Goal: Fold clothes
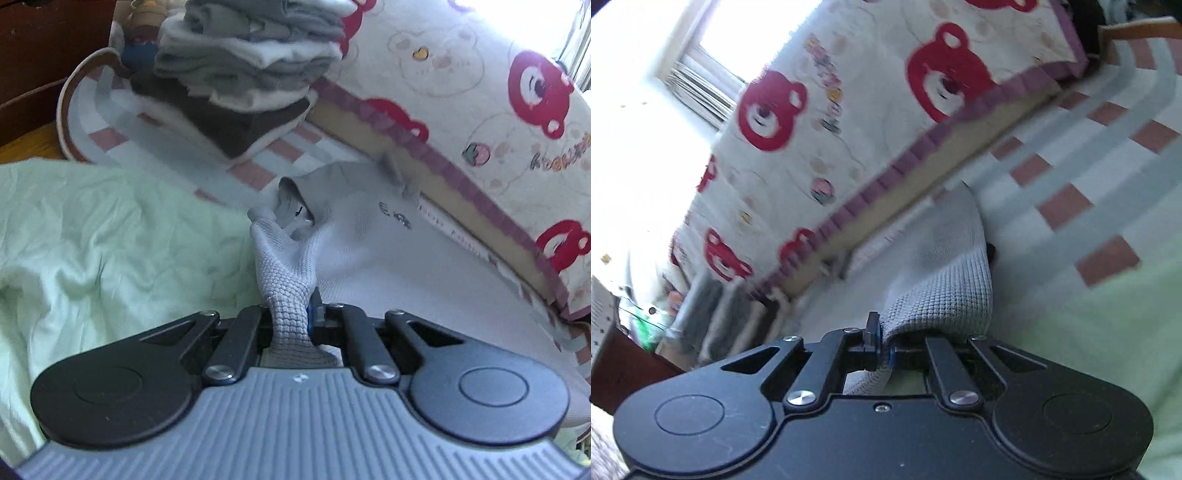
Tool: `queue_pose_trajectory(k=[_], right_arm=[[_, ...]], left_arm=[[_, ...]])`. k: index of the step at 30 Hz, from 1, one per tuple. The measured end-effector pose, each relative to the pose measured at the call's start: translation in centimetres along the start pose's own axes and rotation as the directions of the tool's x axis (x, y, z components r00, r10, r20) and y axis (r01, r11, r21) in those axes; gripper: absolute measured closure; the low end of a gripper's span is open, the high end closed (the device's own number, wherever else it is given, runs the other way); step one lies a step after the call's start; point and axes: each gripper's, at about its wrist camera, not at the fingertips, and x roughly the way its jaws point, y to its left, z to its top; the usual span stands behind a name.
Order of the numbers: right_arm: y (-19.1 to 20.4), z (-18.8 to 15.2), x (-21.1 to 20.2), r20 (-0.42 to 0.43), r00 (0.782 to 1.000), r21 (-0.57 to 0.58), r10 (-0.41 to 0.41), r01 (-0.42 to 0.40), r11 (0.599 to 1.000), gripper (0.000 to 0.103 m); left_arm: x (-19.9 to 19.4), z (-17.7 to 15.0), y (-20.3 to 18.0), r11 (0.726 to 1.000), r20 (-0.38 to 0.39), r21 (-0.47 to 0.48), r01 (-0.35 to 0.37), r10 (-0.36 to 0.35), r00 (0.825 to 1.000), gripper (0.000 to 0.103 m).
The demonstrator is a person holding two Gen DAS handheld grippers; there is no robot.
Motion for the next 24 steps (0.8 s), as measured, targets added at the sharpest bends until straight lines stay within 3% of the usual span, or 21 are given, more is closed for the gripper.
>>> queue_pose_trajectory(k=[6, 13, 15, 18, 21, 24], right_arm=[[0.9, 0.0, -2.1, -0.011, 1.0, -0.032, 0.012, -0.013, 0.999, 0.096], [0.9, -1.0, -3.8, -0.028, 0.999, -0.034, 0.017, -0.018, 0.999, 0.096], [0.9, -1.2, -4.3, -0.032, 0.999, -0.034, 0.019, -0.02, 0.999, 0.096], [0.9, -1.6, -5.1, -0.039, 0.999, -0.035, 0.021, -0.022, 0.999, 0.096], [1.0, -1.3, -4.2, -0.048, 0.999, -0.041, 0.01, -0.012, 0.999, 0.096], [1.4, 0.0, -1.1, -0.058, 0.998, -0.056, -0.018, 0.015, 0.998, 0.096]], left_arm=[[-7.5, -1.2, -0.3, 1.0, 0.095, -0.006, 0.017, -0.016, 0.995, 0.098], [-7.9, -4.0, 2.4, 0.996, -0.023, -0.087, -0.006, 0.004, 1.0, 0.098], [-9.5, -3.5, 2.4, 0.993, 0.015, -0.109, 0.033, -0.032, 0.999, 0.098], [-12.0, -2.5, 1.4, 0.996, 0.087, -0.068, 0.055, -0.049, 0.995, 0.098], [-10.5, -2.3, 1.0, 1.0, 0.067, -0.016, 0.002, -0.001, 0.998, 0.098], [-6.4, -1.6, 1.8, 0.998, -0.019, -0.062, -0.015, 0.014, 1.0, 0.098]])
